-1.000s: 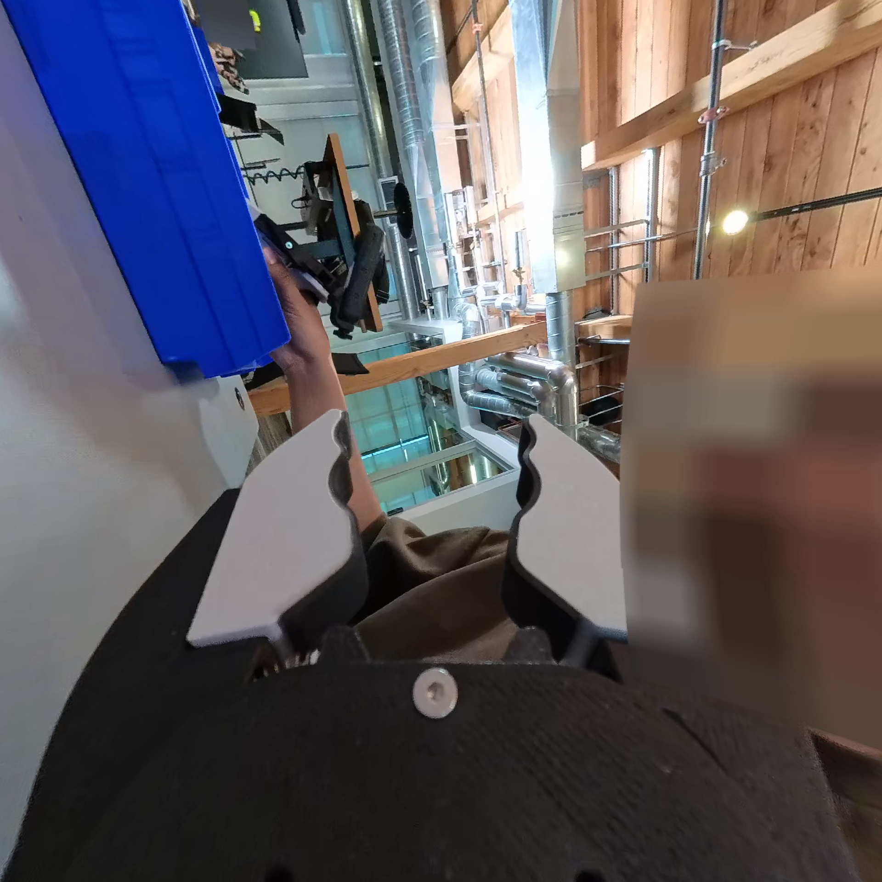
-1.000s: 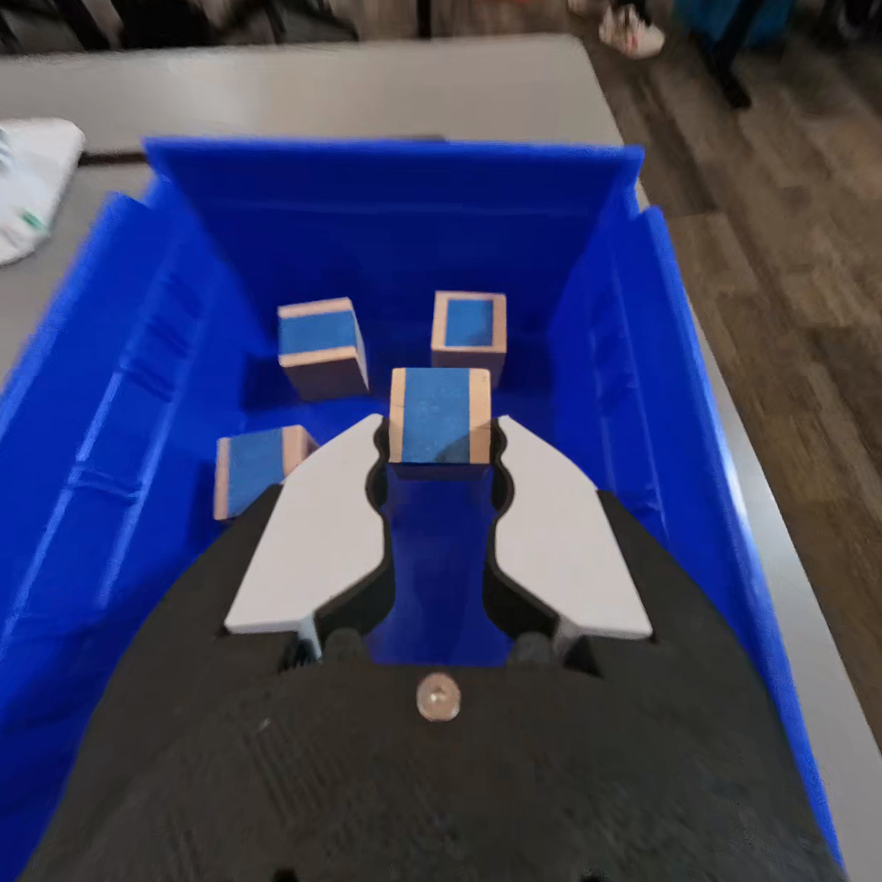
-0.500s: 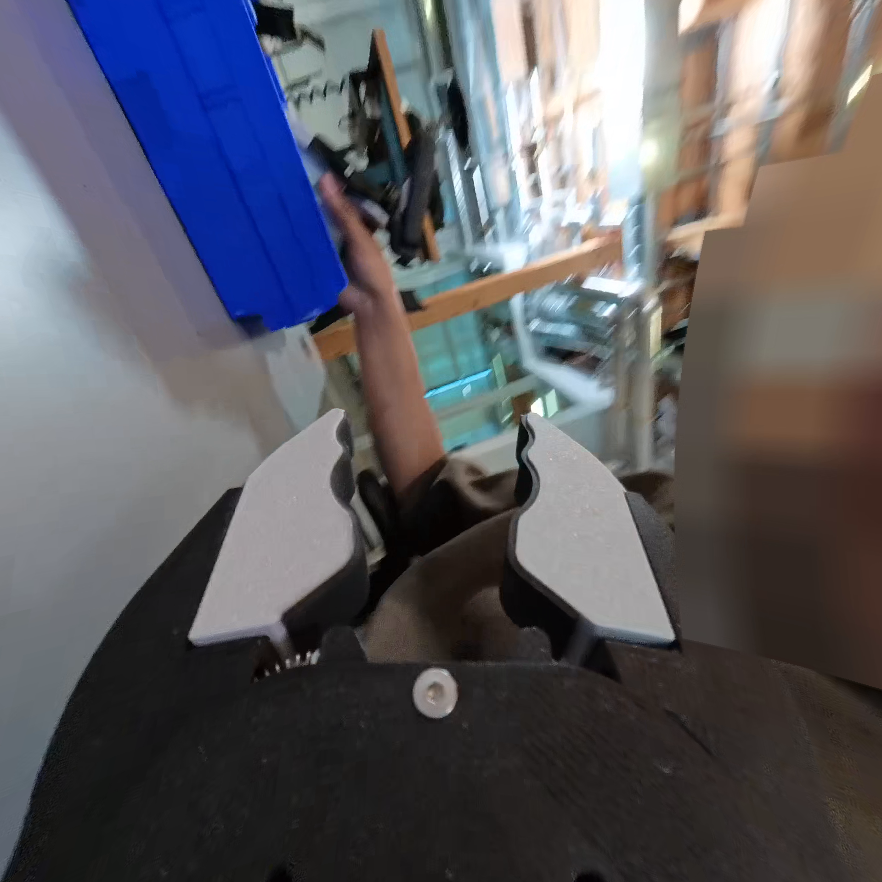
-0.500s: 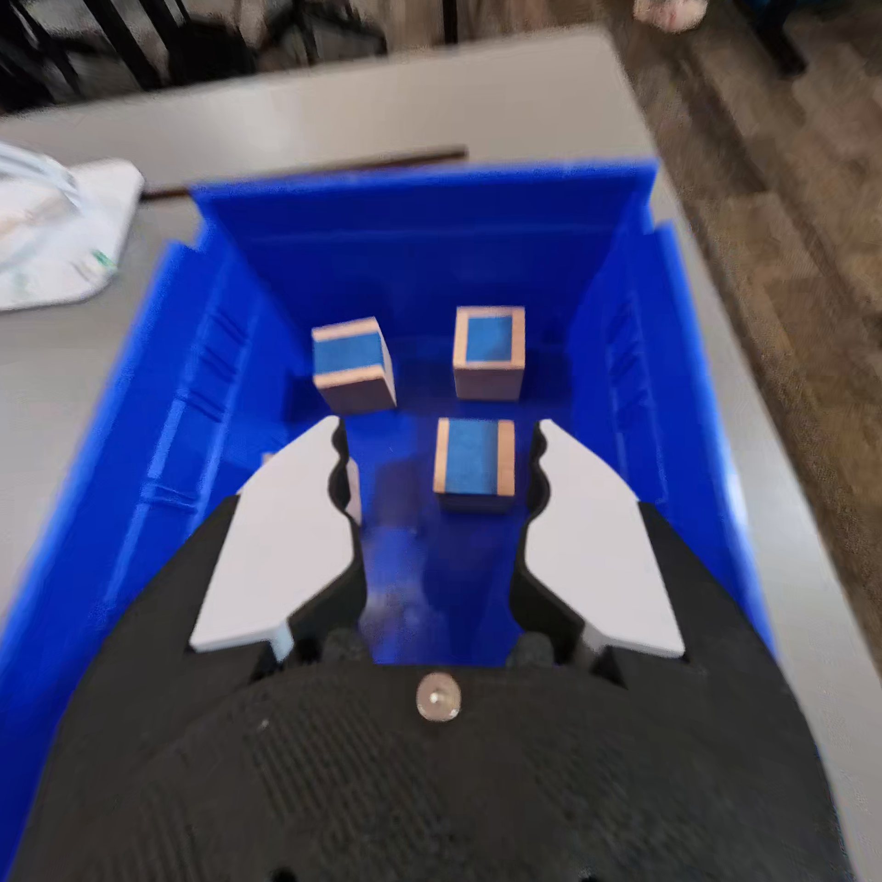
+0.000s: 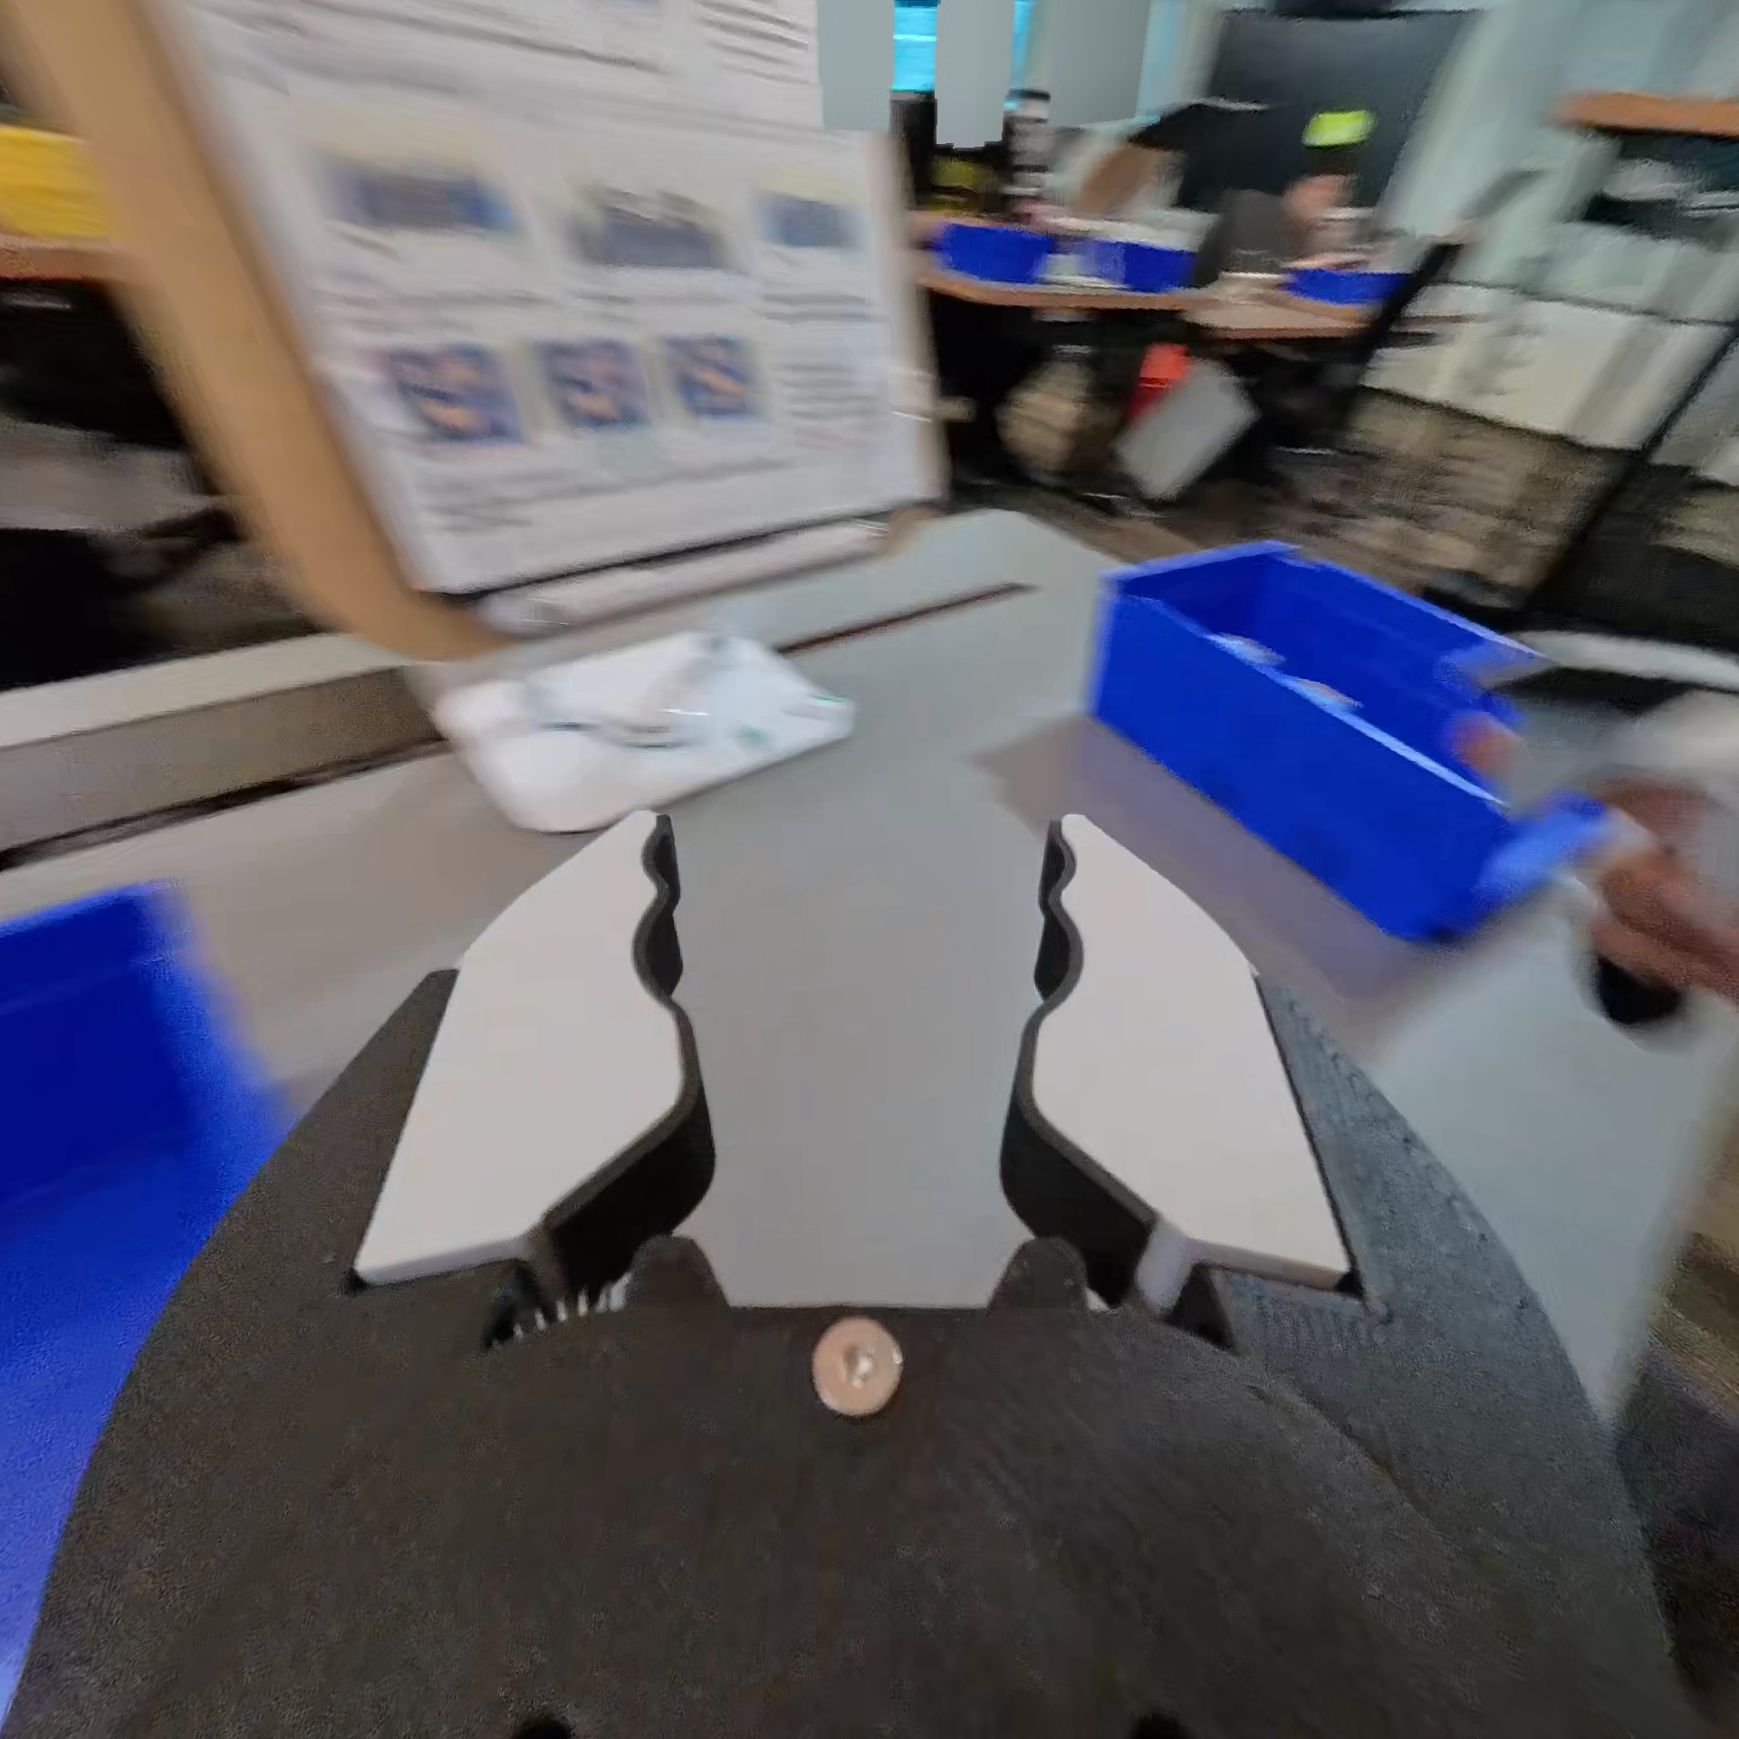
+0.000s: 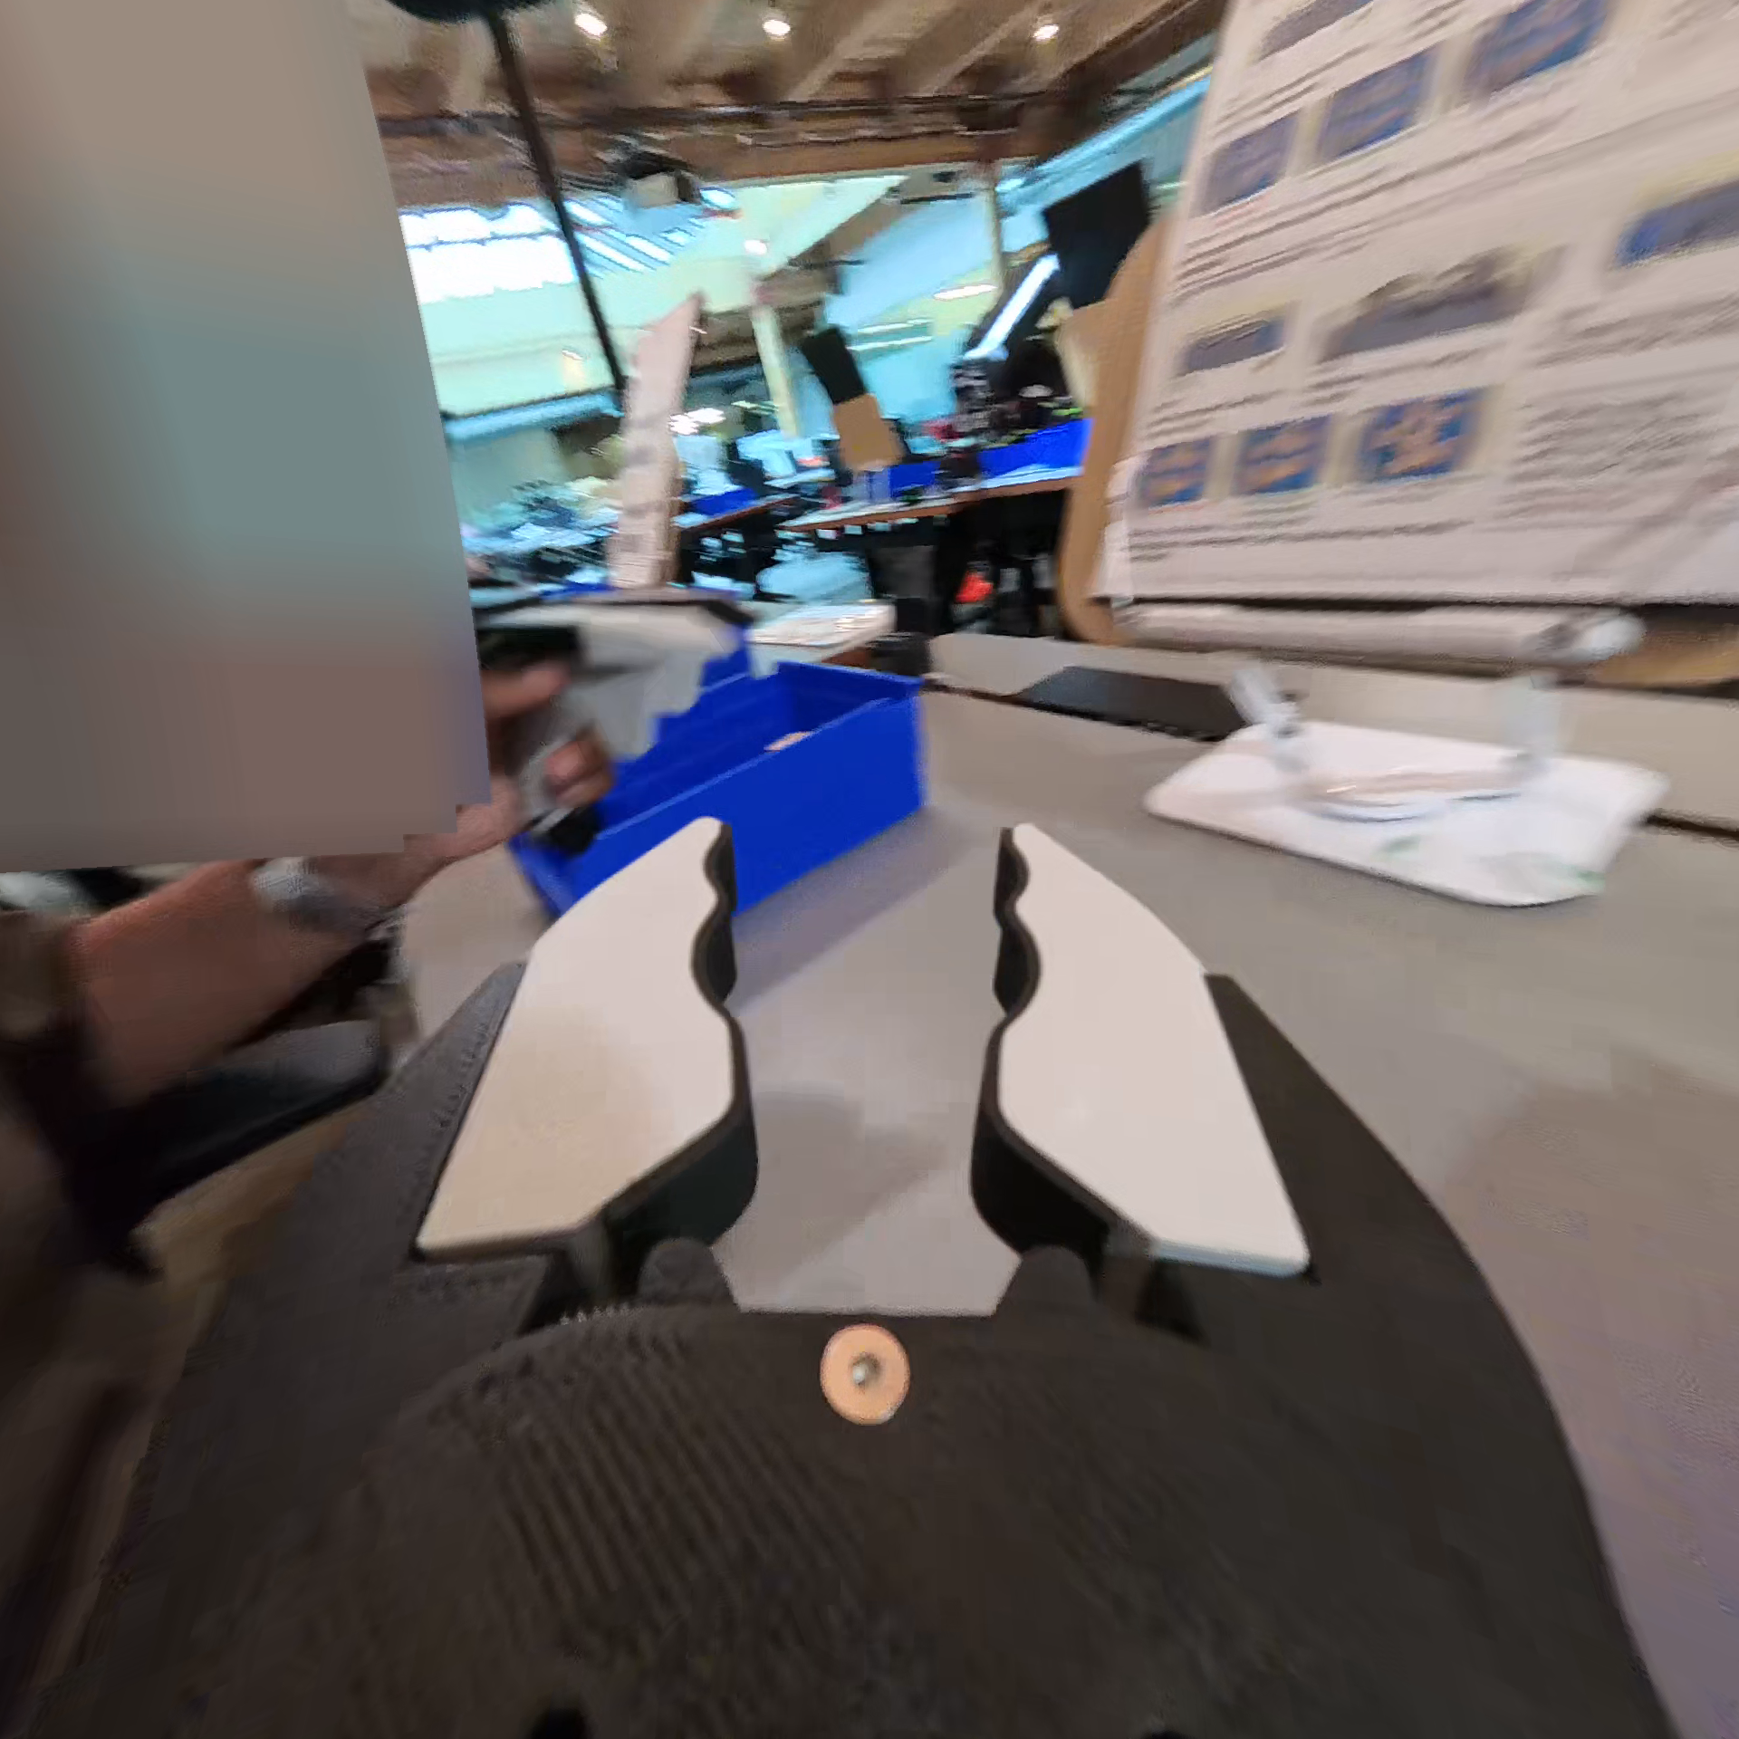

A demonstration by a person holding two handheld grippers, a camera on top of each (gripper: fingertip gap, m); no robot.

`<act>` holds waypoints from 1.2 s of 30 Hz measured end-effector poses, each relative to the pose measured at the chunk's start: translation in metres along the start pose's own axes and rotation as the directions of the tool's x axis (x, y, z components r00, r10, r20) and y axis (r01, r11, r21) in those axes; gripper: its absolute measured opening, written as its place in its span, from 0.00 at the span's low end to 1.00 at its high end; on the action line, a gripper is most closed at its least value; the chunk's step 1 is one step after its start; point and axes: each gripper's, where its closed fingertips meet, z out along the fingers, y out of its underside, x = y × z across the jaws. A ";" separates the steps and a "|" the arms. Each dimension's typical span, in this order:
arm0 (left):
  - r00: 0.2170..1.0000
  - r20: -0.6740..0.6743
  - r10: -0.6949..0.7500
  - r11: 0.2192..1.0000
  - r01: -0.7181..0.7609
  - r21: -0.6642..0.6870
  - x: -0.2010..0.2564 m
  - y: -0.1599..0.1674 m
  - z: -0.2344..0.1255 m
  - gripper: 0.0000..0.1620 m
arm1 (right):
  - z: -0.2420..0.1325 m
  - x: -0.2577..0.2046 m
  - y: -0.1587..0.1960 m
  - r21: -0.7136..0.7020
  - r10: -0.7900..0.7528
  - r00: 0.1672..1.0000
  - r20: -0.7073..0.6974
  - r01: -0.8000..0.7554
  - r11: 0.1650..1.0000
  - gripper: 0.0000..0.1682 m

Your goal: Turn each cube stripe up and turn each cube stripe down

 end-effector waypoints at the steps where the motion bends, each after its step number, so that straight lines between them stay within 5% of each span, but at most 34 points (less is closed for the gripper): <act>1: 0.993 0.114 -0.009 1.000 0.010 -0.006 -0.035 -0.010 -0.009 0.46 | 0.006 -0.016 0.012 0.001 0.043 0.998 0.054 -0.043 0.999 0.32; 5: 0.879 0.477 -0.009 0.997 0.047 -0.067 -0.171 -0.008 -0.040 0.37 | 0.019 -0.043 0.064 -0.107 0.173 0.971 0.166 -0.157 0.982 0.34; 11: 0.664 0.747 0.017 0.898 0.317 -0.303 -0.306 0.100 -0.052 0.35 | 0.022 -0.035 0.079 -0.108 0.266 0.950 0.163 -0.251 0.962 0.33; 19: 0.627 0.777 0.047 0.798 0.444 -0.407 -0.331 0.163 -0.044 0.34 | 0.031 -0.044 0.087 -0.122 0.174 0.972 0.158 -0.156 0.980 0.30; 25: 0.664 0.747 -0.033 0.883 0.370 -0.289 -0.319 0.114 -0.050 0.28 | 0.035 -0.043 0.094 -0.143 0.197 0.969 0.152 -0.176 0.974 0.30; 28: 0.779 0.593 -0.204 0.942 0.320 -0.097 -0.277 0.050 -0.039 0.28 | 0.036 -0.036 0.094 -0.143 0.172 0.978 0.120 -0.155 0.978 0.28; 31: 0.895 0.194 -0.401 0.916 0.397 0.061 -0.192 -0.013 -0.013 0.28 | 0.034 -0.026 0.082 -0.080 0.124 0.990 0.071 -0.118 0.990 0.23; 33: 0.854 -0.147 -0.498 0.855 0.513 0.080 -0.122 -0.046 0.001 0.28 | 0.029 -0.018 0.068 -0.014 0.056 0.998 0.013 -0.056 0.998 0.25; 36: 0.612 -0.532 -0.586 0.742 0.668 -0.049 -0.024 -0.068 0.015 0.28 | 0.018 -0.007 0.047 0.070 -0.085 0.991 -0.104 0.093 0.993 0.35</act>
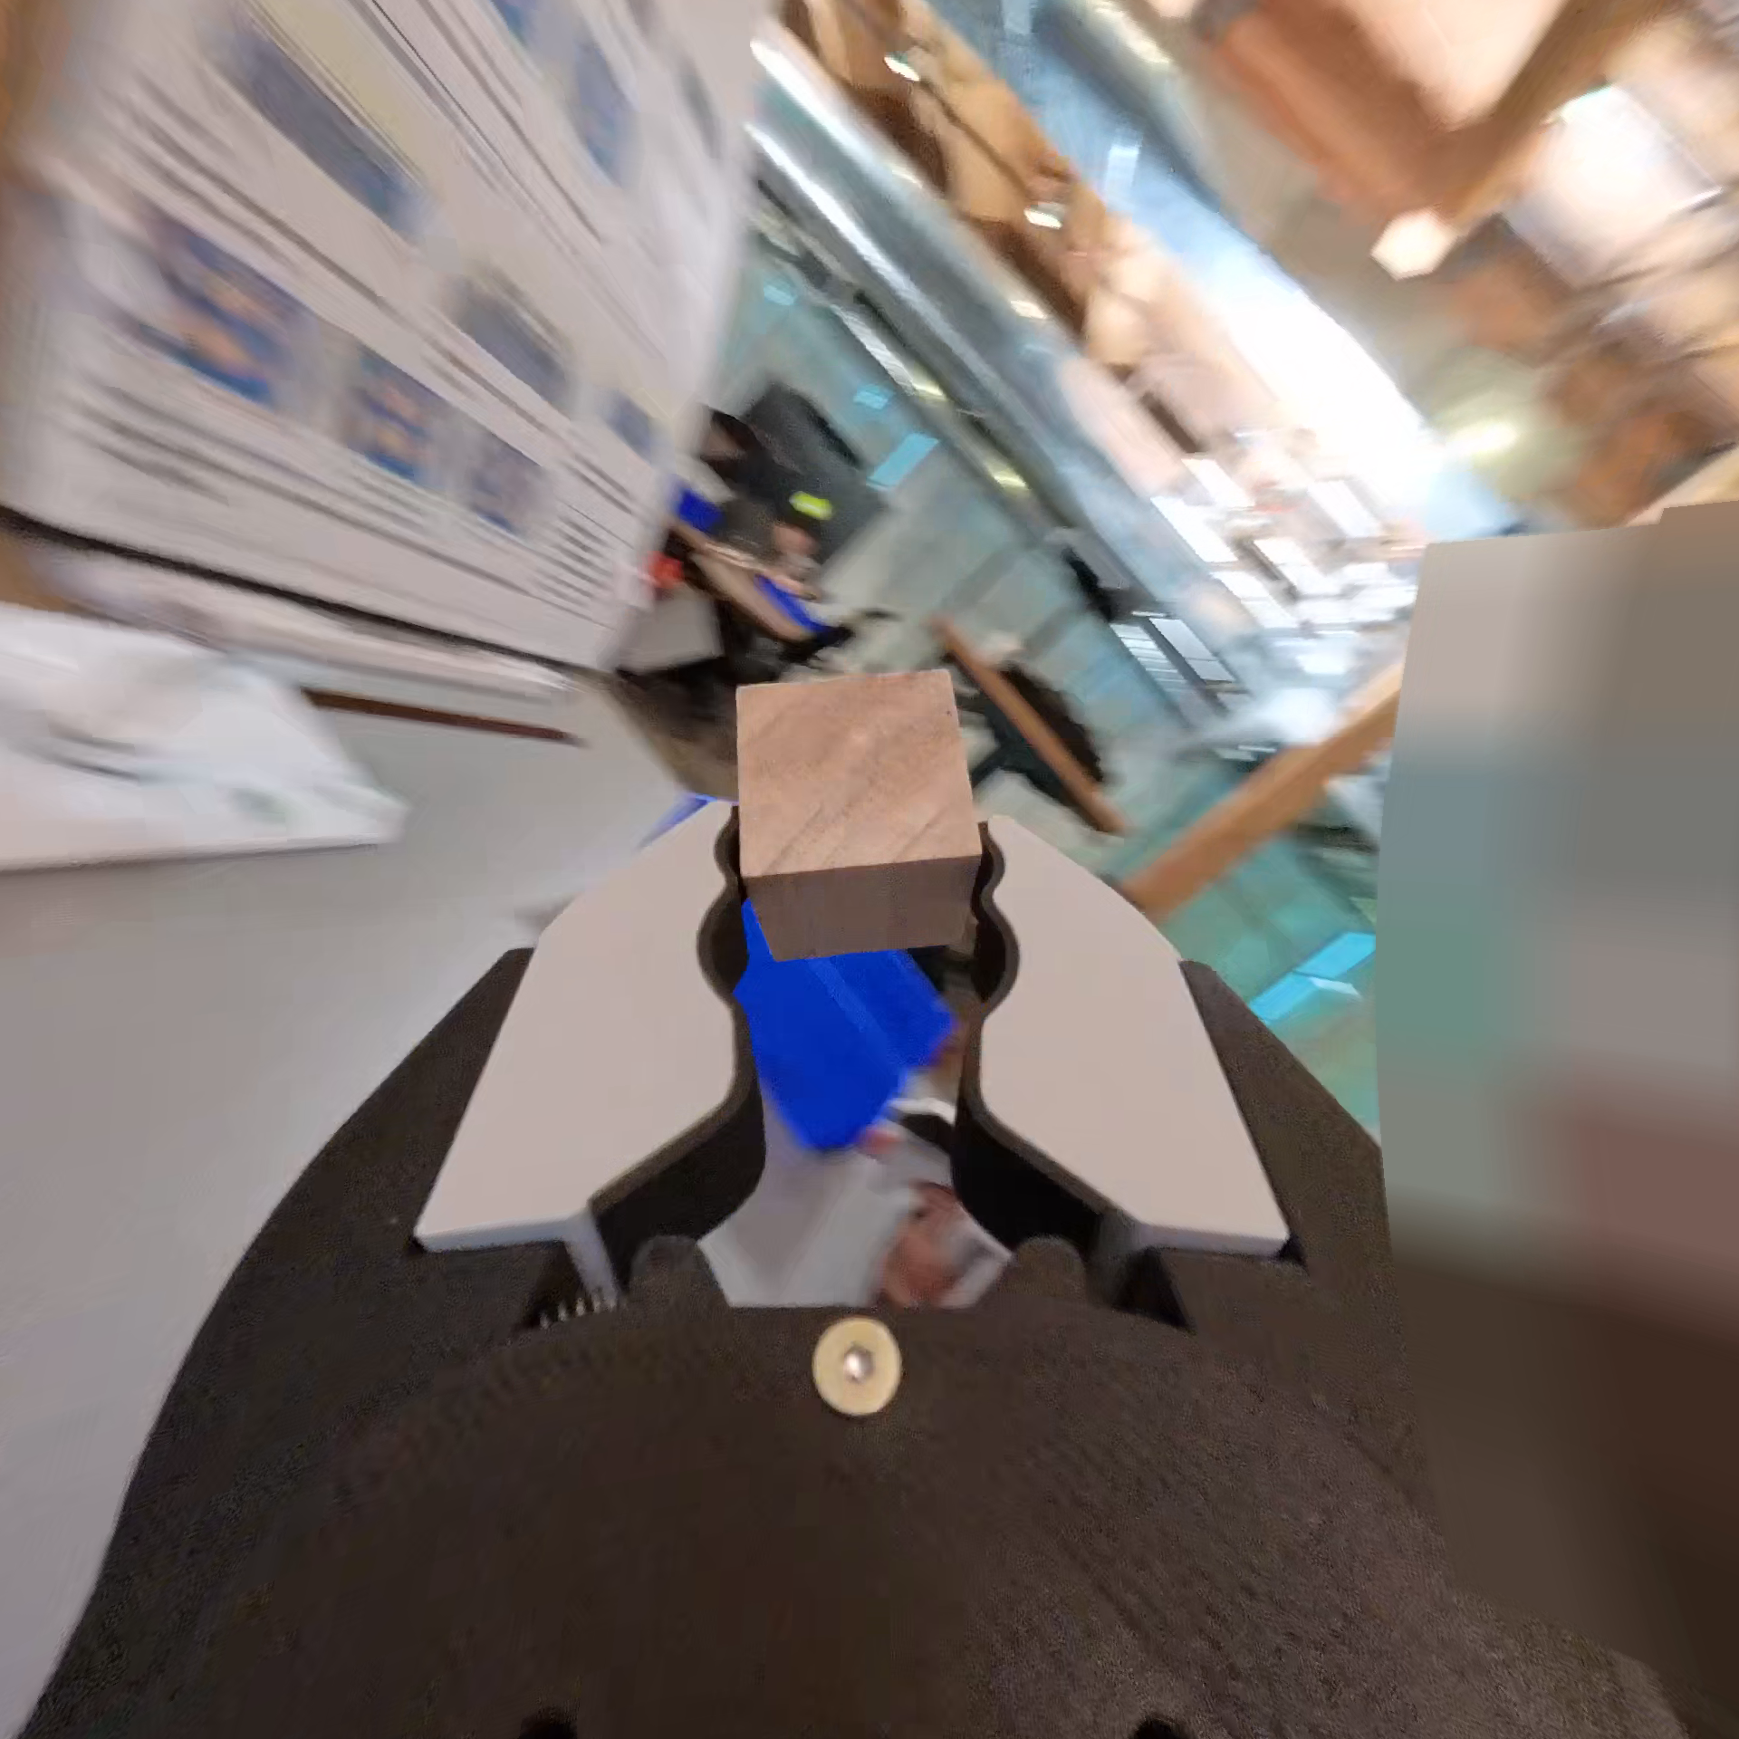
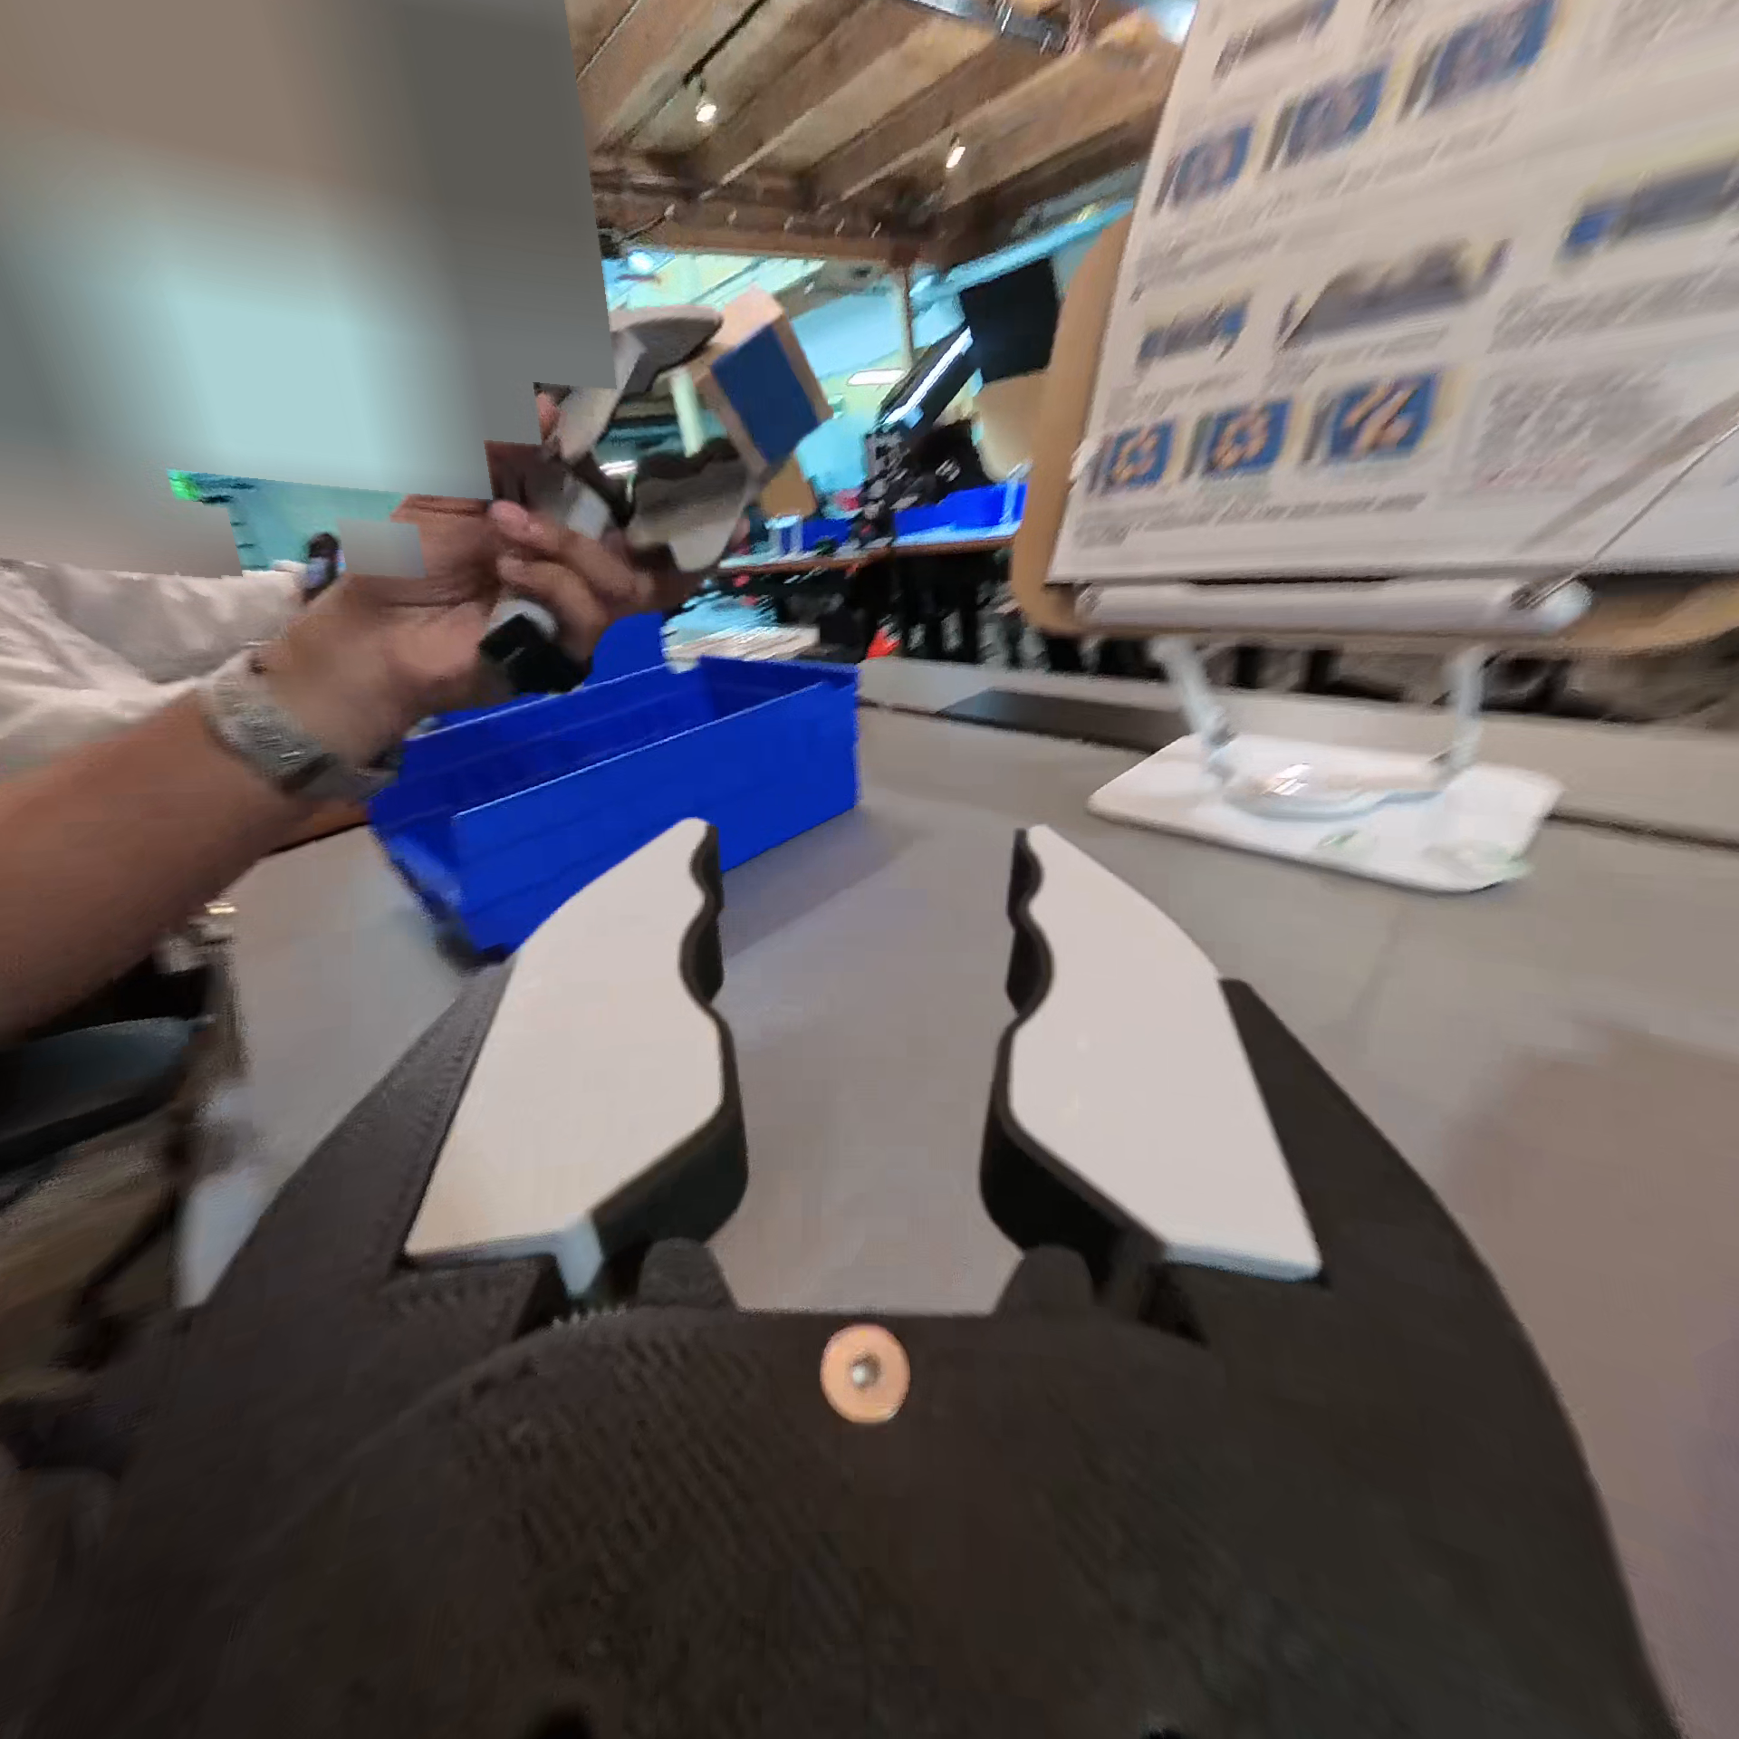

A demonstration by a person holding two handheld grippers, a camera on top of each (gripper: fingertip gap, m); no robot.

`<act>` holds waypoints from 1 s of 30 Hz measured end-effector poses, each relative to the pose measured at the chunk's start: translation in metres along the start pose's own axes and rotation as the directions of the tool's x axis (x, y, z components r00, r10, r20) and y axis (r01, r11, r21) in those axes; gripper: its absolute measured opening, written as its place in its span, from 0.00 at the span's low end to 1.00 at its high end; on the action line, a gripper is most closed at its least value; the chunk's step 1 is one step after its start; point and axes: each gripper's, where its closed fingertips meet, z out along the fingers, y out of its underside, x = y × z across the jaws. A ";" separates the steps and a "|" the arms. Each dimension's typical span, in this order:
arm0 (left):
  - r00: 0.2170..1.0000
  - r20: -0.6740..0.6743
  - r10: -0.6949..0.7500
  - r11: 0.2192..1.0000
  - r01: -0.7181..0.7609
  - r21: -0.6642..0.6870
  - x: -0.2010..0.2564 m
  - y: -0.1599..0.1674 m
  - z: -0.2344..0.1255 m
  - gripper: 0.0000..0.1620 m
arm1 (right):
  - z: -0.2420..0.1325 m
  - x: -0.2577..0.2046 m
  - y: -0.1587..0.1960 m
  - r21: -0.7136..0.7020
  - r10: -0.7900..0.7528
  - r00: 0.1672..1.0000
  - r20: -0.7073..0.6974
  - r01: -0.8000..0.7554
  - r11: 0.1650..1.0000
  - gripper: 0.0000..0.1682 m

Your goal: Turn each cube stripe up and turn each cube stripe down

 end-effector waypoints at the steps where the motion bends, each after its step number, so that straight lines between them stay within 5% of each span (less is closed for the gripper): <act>1: 0.992 -0.091 -0.090 0.996 0.087 -0.034 0.013 0.020 0.016 0.28 | -0.004 0.004 -0.007 0.027 -0.062 0.997 -0.043 0.064 0.998 0.38; 6: 0.809 -0.274 -0.520 0.852 0.465 -0.243 0.030 0.115 0.065 0.28 | -0.023 0.014 -0.034 0.096 -0.363 0.902 -0.231 0.393 0.915 0.39; 12: 0.698 -0.227 -0.679 0.729 0.608 -0.315 0.021 0.181 0.081 0.28 | -0.017 -0.003 -0.019 0.050 -0.461 0.870 -0.173 0.475 0.878 0.37; 30: 0.624 -0.227 -0.747 0.653 0.628 -0.423 0.044 0.216 0.083 0.28 | -0.011 0.002 -0.011 0.002 -0.444 0.879 -0.177 0.451 0.893 0.26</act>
